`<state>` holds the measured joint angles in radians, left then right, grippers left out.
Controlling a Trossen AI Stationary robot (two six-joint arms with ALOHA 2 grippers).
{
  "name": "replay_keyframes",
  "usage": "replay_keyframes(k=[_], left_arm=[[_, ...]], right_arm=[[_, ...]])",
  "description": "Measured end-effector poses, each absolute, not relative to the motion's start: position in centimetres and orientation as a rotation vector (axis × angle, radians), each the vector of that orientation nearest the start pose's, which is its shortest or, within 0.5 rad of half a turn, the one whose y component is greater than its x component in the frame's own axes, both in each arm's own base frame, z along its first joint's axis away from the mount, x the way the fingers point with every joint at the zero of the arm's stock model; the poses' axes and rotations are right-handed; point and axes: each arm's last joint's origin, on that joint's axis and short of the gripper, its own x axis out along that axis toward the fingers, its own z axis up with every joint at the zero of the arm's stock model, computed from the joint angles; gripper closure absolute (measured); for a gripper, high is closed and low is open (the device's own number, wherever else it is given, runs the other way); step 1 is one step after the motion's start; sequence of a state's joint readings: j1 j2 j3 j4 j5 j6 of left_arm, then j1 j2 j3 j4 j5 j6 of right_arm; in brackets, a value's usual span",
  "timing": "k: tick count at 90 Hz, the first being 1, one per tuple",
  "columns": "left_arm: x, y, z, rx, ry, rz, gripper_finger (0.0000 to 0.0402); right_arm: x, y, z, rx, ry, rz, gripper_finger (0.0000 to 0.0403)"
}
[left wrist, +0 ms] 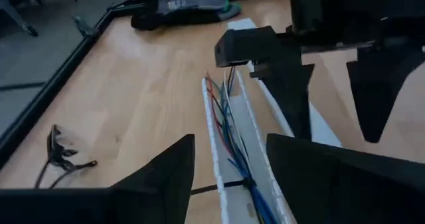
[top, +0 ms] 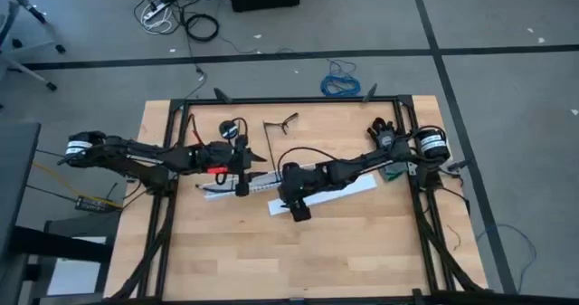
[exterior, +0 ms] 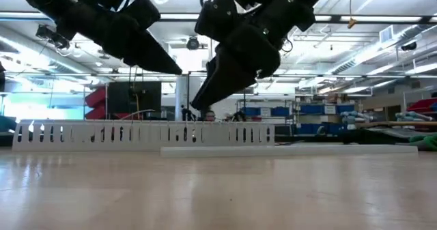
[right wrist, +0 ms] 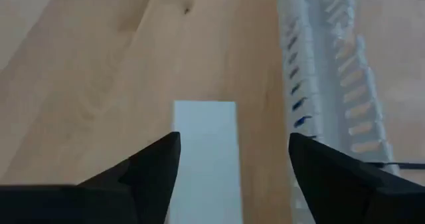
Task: Ziptie cables
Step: Close the white cable duct
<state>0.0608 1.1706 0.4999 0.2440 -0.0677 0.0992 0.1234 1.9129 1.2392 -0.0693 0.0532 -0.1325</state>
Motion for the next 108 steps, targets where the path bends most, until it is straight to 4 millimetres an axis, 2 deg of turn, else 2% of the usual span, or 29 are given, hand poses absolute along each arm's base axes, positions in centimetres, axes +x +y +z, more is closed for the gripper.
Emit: replay_keyframes(k=[27,49,62,86,108], left_arm=[[23.8,1.7,19.4,0.075,0.455,0.112,0.0218],[24.8,1.7,17.9,0.074,0.489,0.111,0.0218],[24.9,1.7,18.0,0.075,0.471,0.115,0.0218],[24.9,1.8,18.1,0.077,0.459,0.123,0.0218],[25.0,1.8,18.2,0.082,0.453,0.146,0.0218]], right_arm=[[40.7,4.6,18.1,-0.17,0.709,0.126,0.0127],[39.7,3.9,16.0,-0.1,0.704,0.149,0.0134],[39.3,3.5,15.4,-0.069,0.708,0.156,0.0133],[37.4,3.3,12.8,-0.115,0.76,0.172,0.0138],[36.8,3.3,12.1,-0.085,0.753,0.167,0.0131]])
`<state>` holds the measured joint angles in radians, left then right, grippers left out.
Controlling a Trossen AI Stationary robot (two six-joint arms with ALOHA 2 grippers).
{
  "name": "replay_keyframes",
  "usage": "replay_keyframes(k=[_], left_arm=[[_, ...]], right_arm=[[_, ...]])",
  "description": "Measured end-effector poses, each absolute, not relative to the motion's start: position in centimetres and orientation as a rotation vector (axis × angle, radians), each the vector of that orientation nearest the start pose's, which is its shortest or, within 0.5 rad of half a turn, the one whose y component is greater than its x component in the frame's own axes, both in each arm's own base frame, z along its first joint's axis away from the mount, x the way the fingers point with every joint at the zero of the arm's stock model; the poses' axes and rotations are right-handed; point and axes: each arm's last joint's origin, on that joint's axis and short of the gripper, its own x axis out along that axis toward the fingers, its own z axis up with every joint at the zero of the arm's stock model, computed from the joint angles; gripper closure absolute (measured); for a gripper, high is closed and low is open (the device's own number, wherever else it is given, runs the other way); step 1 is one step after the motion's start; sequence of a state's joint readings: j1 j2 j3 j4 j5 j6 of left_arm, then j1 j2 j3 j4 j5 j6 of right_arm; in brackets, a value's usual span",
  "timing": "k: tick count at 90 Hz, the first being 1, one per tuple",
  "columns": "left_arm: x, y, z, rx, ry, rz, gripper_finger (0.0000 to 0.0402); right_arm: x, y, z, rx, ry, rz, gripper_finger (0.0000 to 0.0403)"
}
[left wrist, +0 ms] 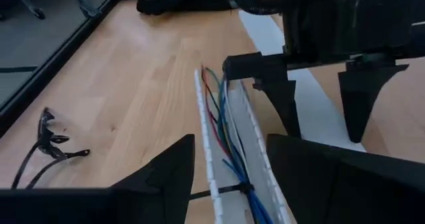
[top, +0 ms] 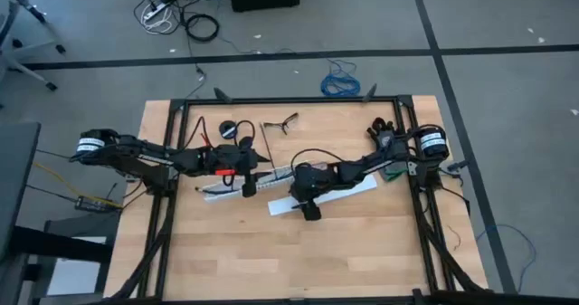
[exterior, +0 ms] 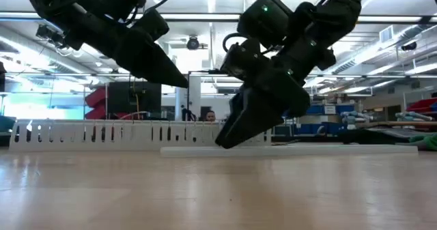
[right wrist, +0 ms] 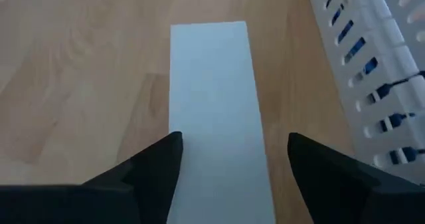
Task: Ziptie cables
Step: Close the white cable duct
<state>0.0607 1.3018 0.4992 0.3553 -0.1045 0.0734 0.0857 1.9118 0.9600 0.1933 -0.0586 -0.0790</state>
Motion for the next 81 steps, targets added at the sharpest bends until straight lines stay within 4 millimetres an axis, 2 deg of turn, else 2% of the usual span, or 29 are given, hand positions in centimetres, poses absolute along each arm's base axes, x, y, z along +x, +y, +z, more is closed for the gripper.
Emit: replay_keyframes(k=[38,81], left_arm=[[24.95,1.86,18.17,0.085,0.455,0.16,0.0218],[24.93,1.94,18.17,0.091,0.457,0.188,0.0218]], right_arm=[[37.45,3.95,12.95,-0.112,0.739,0.161,0.0132],[37.32,4.15,12.9,0.006,0.76,0.193,0.0137]])
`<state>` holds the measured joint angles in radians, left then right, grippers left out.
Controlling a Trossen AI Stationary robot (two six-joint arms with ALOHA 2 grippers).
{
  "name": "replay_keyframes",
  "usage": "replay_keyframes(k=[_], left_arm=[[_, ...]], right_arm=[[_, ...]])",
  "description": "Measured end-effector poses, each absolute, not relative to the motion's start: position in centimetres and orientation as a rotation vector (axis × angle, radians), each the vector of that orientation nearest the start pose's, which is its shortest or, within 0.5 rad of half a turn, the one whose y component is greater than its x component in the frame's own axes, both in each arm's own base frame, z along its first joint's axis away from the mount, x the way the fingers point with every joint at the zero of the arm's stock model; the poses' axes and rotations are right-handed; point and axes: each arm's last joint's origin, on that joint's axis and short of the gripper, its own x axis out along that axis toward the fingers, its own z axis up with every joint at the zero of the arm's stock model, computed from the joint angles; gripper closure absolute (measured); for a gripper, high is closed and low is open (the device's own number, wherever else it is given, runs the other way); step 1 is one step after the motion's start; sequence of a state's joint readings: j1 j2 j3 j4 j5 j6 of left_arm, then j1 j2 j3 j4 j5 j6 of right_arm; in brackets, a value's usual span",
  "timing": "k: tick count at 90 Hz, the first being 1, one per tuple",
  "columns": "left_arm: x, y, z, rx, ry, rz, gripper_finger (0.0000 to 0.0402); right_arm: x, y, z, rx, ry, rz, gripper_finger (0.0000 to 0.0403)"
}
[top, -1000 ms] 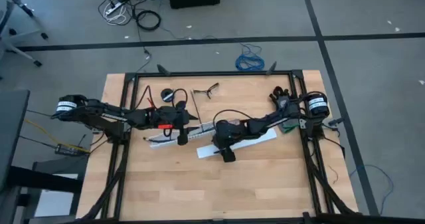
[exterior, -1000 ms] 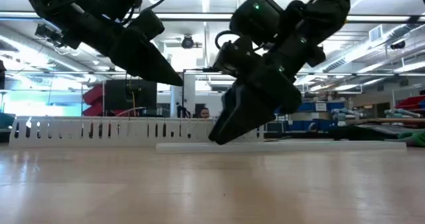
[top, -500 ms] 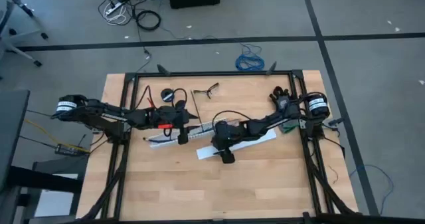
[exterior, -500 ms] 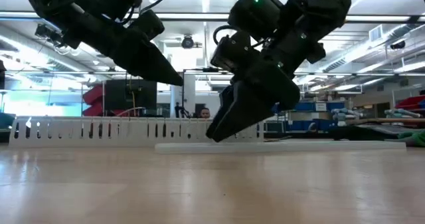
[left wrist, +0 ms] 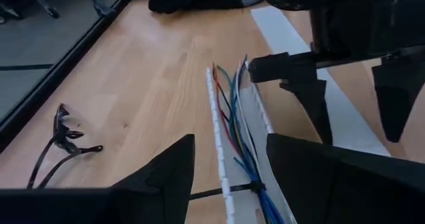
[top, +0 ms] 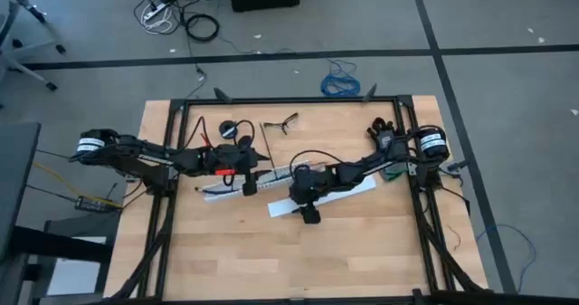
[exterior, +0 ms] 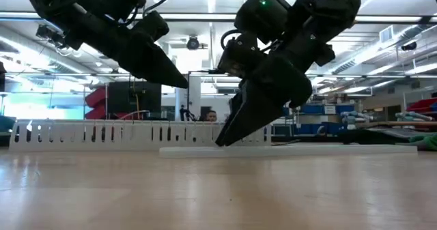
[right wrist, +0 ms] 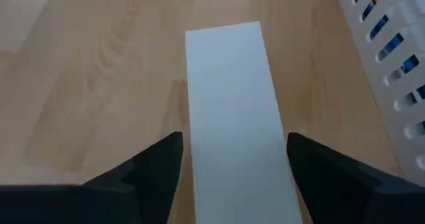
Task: Ziptie cables
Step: Close the white cable duct
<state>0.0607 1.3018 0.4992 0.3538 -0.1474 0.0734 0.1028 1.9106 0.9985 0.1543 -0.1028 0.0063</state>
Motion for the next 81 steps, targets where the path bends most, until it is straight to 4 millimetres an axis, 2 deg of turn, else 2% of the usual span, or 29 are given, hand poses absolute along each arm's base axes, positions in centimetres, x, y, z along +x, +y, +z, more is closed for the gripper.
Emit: replay_keyframes(k=[51,81], left_arm=[[24.93,1.97,18.17,0.093,0.457,0.2,0.0218],[24.92,1.98,18.17,0.087,0.457,0.202,0.0218]], right_arm=[[36.92,4.15,12.47,-0.007,0.82,0.193,0.0117],[36.93,4.03,12.46,-0.058,0.818,0.161,0.0154]])
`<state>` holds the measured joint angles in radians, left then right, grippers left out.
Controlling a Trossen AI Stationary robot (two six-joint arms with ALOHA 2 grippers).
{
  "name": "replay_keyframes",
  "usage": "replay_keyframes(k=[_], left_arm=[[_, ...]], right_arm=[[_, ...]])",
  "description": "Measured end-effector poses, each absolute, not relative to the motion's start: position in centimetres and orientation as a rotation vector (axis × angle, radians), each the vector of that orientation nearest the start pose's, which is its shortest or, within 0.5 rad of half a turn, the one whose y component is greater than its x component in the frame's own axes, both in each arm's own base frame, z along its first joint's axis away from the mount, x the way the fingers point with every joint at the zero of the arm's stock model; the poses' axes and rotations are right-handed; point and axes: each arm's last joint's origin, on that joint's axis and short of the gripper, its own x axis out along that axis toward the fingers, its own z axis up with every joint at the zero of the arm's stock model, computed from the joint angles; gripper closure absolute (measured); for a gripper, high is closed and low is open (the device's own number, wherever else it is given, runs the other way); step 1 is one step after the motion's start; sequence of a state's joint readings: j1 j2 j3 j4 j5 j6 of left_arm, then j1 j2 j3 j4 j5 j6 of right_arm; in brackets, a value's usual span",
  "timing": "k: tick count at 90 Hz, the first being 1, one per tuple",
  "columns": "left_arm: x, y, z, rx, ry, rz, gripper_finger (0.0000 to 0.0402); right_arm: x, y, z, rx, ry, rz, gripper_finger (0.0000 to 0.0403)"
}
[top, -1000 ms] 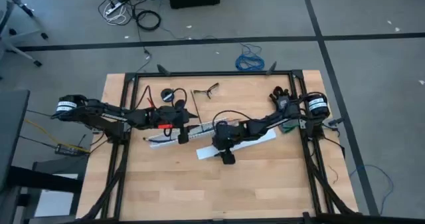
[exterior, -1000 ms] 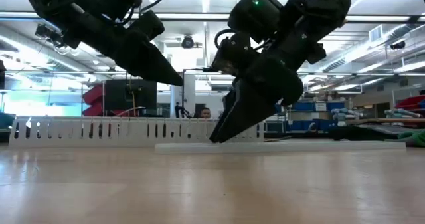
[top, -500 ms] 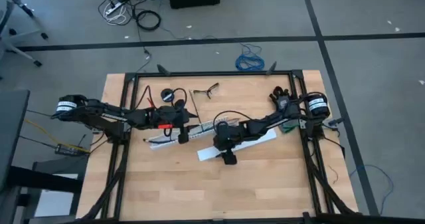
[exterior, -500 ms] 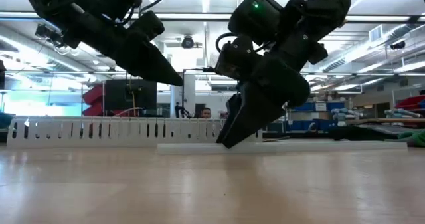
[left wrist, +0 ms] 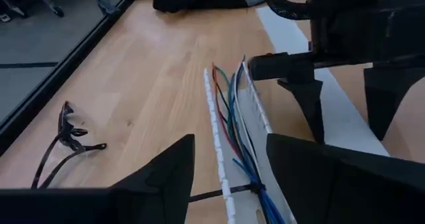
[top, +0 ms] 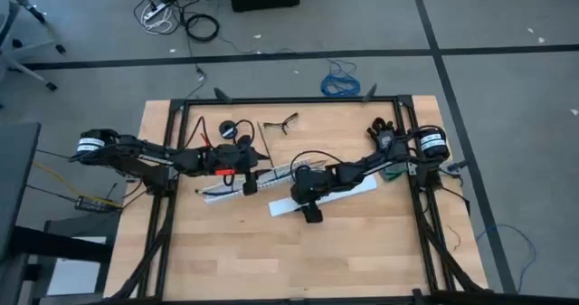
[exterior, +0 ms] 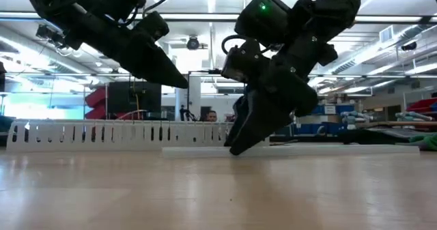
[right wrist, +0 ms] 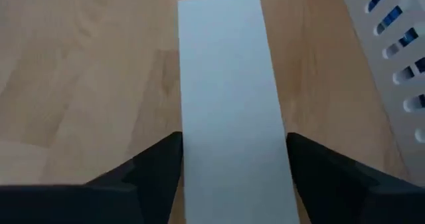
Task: Ziptie cables
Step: Close the white cable duct
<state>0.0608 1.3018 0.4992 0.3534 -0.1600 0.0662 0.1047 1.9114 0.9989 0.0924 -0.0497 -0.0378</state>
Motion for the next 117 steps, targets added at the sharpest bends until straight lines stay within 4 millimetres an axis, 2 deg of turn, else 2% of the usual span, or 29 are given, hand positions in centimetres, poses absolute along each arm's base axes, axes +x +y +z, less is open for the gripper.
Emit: replay_keyframes(k=[16,84,103,117], left_arm=[[24.9,2.0,18.2,0.087,0.457,0.202,0.0218],[24.8,2.2,18.0,0.12,0.487,0.278,0.0218],[24.6,2.2,17.8,0.141,0.516,0.291,0.0218],[24.6,2.2,17.8,0.125,0.513,0.295,0.0218]], right_arm=[[37.0,4.0,12.5,-0.067,0.814,0.154,0.0171],[37.4,4.1,13.0,-0.127,0.74,0.185,0.0181],[37.2,4.1,14.7,-0.128,0.694,0.203,0.0222],[37.1,4.1,14.5,-0.097,0.72,0.203,0.0242]])
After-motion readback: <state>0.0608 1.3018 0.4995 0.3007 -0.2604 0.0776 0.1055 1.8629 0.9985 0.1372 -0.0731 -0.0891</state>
